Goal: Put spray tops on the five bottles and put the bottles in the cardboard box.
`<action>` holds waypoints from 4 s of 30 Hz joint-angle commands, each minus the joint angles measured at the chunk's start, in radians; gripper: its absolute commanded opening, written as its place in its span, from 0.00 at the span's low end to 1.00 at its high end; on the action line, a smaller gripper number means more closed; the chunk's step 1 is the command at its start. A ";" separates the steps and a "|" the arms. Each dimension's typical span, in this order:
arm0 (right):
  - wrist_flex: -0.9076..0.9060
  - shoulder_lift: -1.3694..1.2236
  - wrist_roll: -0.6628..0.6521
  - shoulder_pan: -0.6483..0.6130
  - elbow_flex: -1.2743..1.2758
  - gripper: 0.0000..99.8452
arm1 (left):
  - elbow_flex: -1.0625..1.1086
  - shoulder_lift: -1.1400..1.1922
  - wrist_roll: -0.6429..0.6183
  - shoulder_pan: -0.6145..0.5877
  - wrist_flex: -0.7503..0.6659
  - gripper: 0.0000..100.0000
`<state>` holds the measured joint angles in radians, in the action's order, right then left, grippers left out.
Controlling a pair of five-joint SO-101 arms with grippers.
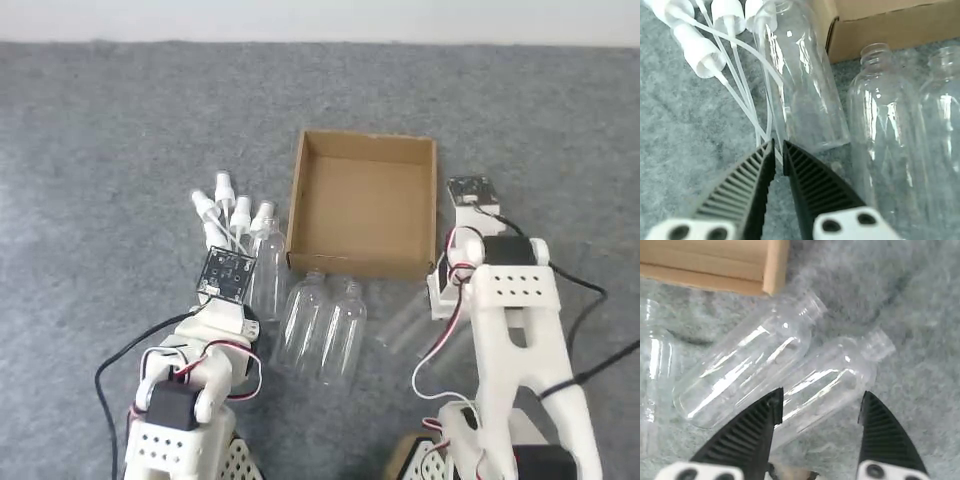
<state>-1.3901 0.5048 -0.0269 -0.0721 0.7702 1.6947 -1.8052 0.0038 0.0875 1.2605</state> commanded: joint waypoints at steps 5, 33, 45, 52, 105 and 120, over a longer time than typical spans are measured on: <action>0.082 0.045 0.089 -0.005 0.054 0.22 | -0.010 -0.017 0.006 0.009 0.003 0.02; 0.456 0.045 -0.381 0.458 0.169 0.04 | -0.010 -0.017 0.006 0.009 0.003 0.02; 0.331 -0.260 -0.654 0.486 -0.163 0.04 | -0.010 -0.017 0.006 0.009 0.003 0.02; 0.364 -0.412 -0.710 0.582 -0.219 0.04 | -0.048 -0.018 0.206 -0.146 -0.187 0.03; 0.329 -0.424 -0.753 0.601 -0.216 0.13 | -1.362 2.084 0.046 -0.330 -0.261 0.05; 0.334 -0.414 -0.753 0.601 -0.219 0.13 | -1.369 1.778 0.044 -0.334 -0.115 0.01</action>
<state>-1.0556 0.0767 -0.7664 0.5263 0.5953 0.3429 0.1926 0.0376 -0.2378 1.0840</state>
